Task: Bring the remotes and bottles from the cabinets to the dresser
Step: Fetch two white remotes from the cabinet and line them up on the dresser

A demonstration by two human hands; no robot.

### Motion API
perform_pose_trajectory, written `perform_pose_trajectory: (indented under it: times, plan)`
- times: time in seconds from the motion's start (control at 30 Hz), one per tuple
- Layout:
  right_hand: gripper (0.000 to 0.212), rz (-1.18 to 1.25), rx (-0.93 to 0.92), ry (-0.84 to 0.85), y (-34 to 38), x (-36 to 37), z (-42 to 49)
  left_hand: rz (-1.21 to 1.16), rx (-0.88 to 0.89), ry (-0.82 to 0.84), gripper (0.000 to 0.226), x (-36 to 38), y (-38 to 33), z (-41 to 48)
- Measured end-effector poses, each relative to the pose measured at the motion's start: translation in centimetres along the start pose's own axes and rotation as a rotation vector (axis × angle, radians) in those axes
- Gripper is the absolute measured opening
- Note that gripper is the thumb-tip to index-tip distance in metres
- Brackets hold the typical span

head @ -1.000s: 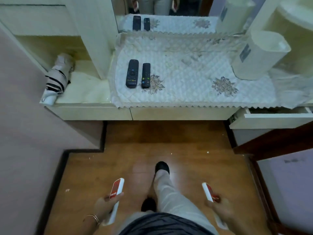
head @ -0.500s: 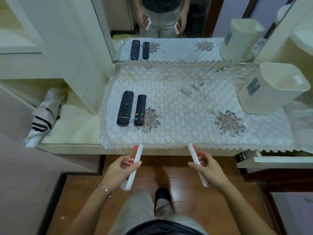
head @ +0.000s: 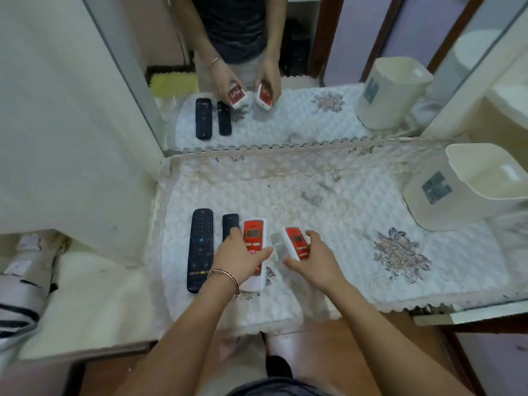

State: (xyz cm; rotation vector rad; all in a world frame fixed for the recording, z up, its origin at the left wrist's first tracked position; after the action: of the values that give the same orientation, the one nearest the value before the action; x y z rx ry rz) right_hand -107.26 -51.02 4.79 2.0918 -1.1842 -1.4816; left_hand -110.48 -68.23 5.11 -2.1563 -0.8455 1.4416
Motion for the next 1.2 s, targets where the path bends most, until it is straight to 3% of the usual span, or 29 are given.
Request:
perform_pose_trajectory:
  times: [0.17,0.27,0.63,1.2]
  plan:
    - [0.082,-0.218,0.079,-0.067,1.1,0.2,3.3,0.383,0.09,0.083,0.088,0.6,-1.0,3.7]
    - [0.08,-0.286,0.129,-0.061,1.5,0.8,4.5,0.452,0.135,0.103,0.092,0.7,-1.6,5.0]
    - [0.075,-0.346,0.107,-0.053,1.4,1.5,5.4,0.508,0.179,0.113,0.079,1.4,-1.0,6.1]
    - [0.077,-0.279,-0.044,0.024,1.9,1.7,7.2,0.382,0.074,0.037,0.073,2.0,-0.4,5.2]
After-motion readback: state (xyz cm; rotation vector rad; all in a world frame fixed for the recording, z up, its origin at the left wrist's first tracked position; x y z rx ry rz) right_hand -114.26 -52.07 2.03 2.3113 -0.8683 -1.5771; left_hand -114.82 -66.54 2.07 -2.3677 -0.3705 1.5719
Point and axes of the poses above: each hand's wrist, its own z-axis towards the middle knuckle, its own x-axis out of the palm, y = z × x, the point moved 4 cm from there along z, towards the middle knuckle, and after that the axes turned 2 degrees about x, right-handed, at the moved point
